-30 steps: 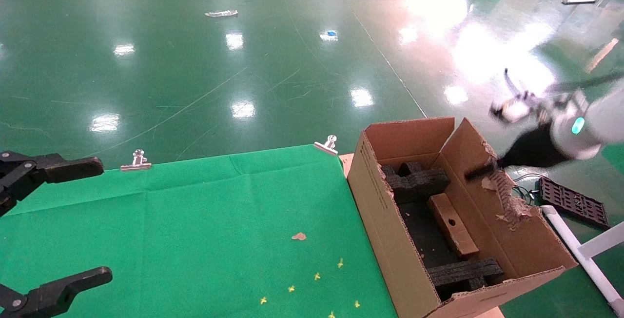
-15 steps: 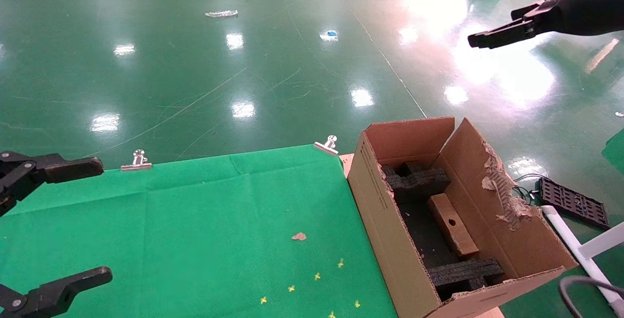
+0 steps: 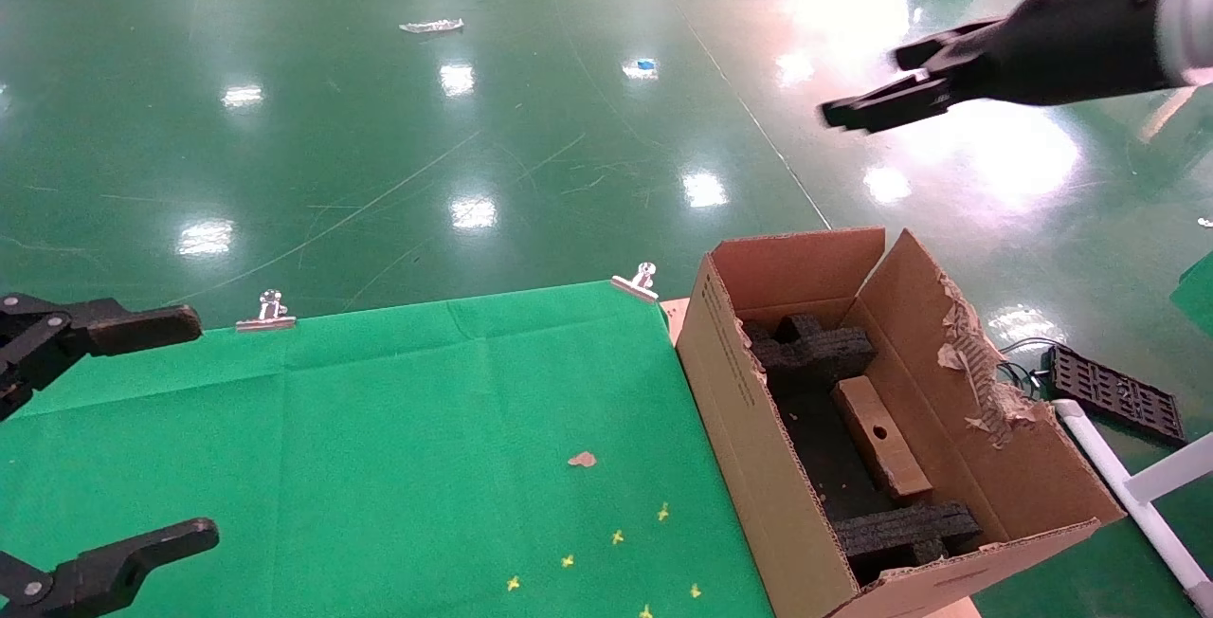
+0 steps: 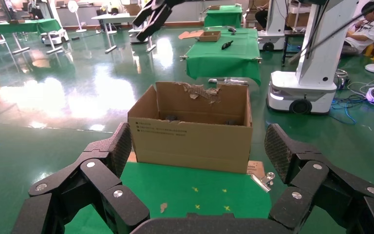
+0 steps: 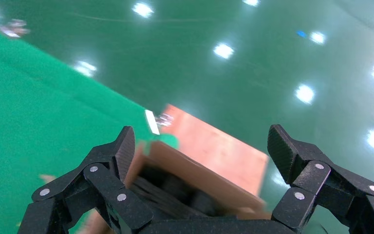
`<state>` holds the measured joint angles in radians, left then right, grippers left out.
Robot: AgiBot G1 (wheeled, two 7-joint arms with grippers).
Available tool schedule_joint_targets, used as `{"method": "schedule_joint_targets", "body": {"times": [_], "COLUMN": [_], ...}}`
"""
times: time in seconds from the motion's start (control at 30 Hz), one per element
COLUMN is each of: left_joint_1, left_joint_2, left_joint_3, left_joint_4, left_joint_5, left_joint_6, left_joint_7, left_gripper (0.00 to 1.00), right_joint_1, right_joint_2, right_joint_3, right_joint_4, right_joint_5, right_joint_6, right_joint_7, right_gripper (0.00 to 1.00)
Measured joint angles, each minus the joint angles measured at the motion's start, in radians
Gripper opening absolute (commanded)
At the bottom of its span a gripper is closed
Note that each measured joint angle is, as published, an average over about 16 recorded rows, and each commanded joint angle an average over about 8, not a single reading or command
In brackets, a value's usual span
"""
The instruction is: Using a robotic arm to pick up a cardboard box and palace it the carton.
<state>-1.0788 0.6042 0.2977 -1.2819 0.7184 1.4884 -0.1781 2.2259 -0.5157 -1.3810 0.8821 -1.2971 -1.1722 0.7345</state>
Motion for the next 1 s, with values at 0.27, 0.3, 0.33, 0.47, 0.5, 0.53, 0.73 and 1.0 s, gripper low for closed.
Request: {"method": "schedule_joint_targets", "body": {"times": [0.27,0.3,0.33,0.47,0.5,0.53,0.73,1.0], "left_joint_1": [0.0,0.0,0.0,0.0,0.0,0.0,0.0,-0.001], "left_joint_2": [0.0,0.0,0.0,0.0,0.0,0.0,0.0,-0.001], "left_joint_3": [0.0,0.001,0.001,0.001,0.001,0.001,0.001,0.002], "left_joint_4": [0.0,0.0,0.0,0.0,0.0,0.0,0.0,0.0], "left_joint_5": [0.0,0.0,0.0,0.0,-0.001,-0.001,-0.001,-0.001], "left_joint_6": [0.0,0.0,0.0,0.0,0.0,0.0,0.0,0.0], "left_joint_7": [0.0,0.0,0.0,0.0,0.0,0.0,0.001,0.001], "left_gripper": [1.0,1.0,1.0,1.0,1.0,1.0,1.0,1.0], "right_joint_1": [-0.18,-0.202,-0.224,-0.314,-0.336,-0.358,-0.491,-0.669], "right_joint_2": [-0.015,-0.017,-0.019,-0.026,-0.028,-0.03,-0.041,-0.056], "right_joint_3": [0.172,0.193,0.214,0.3,0.321,0.342,0.47,0.64], "right_joint_4": [0.063,0.07,0.078,0.109,0.117,0.125,0.172,0.234], "right_joint_5": [0.088,0.099,0.11,0.154,0.165,0.176,0.242,0.329], "right_joint_6": [-0.05,-0.057,-0.063,-0.088,-0.094,-0.101,-0.138,-0.188], "right_joint_7": [-0.085,-0.096,-0.106,-0.149,-0.159,-0.17,-0.233,-0.318], "right_gripper": [1.0,1.0,1.0,1.0,1.0,1.0,1.0,1.0]}}
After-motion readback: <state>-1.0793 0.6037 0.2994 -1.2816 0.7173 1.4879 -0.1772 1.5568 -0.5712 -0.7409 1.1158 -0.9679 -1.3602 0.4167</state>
